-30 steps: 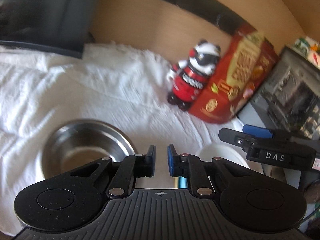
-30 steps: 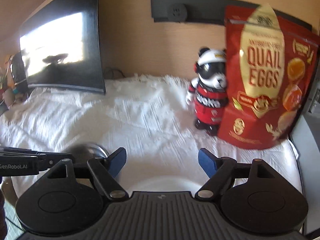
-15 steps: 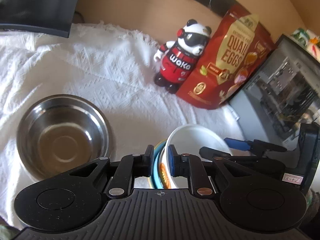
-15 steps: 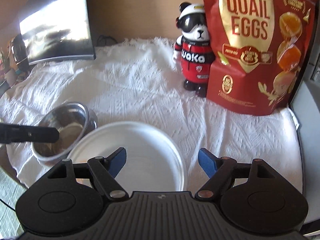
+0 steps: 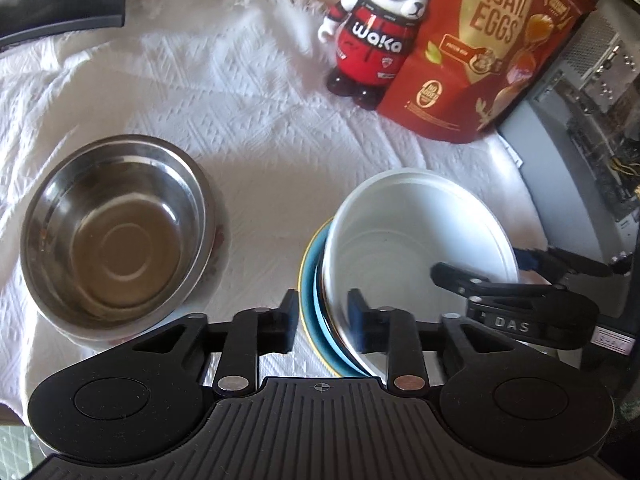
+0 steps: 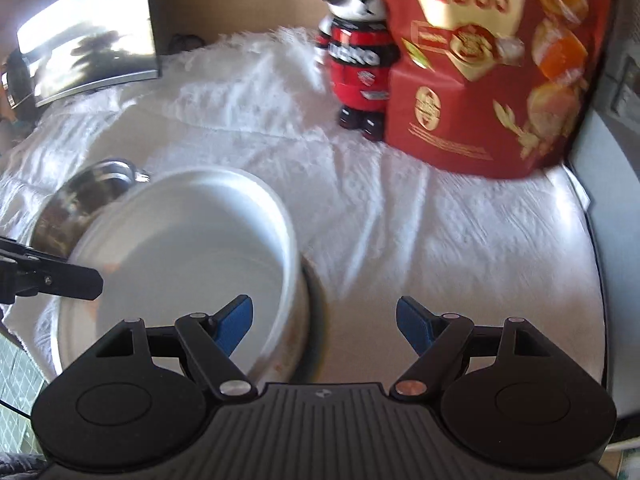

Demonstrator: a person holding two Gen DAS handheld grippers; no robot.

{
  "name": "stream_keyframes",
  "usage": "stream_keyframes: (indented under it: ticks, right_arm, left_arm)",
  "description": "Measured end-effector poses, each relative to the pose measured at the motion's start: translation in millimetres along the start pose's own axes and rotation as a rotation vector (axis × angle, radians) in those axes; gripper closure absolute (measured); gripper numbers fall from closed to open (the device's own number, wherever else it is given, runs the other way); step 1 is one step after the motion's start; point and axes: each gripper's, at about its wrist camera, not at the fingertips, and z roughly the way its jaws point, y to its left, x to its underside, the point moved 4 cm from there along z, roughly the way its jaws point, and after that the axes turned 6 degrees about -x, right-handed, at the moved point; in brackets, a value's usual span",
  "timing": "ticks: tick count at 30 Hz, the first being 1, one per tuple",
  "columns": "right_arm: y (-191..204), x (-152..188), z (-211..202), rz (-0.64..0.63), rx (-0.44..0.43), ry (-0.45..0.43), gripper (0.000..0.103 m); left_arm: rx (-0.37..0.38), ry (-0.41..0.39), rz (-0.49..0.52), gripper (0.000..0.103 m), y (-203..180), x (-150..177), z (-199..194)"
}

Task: Organize plates and bowls

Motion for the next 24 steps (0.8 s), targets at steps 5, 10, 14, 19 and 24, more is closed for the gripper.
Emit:
stream_keyframes:
  ticks: [5,10,14,19,24]
  right_arm:
    - [-13.6,6.4,-2.0,0.033,-0.008,0.006,0.023]
    - [-19.7,6.0,4.3,0.075,-0.041,0.03,0.023]
    - [-17.2,1.2,17.5,0.104,-0.102,0.104,0.023]
    - [-15.6,1.9,28.7,0.154,-0.171,0.161,0.023]
    - [-15.4,8.7,45.3,0.279,-0.263,0.236,0.023]
  left_arm:
    - [-0.003,0.021,-0.045,0.059,2.0,-4.9,13.0]
    - [0.039,0.089,-0.148,0.056,9.2,0.9,28.5]
    - [0.046,0.106,-0.197,0.055,13.2,2.3,31.8]
    - [0.052,0.119,-0.205,0.055,11.3,5.2,35.9]
    - [0.047,0.131,-0.181,0.054,8.0,3.7,41.8]
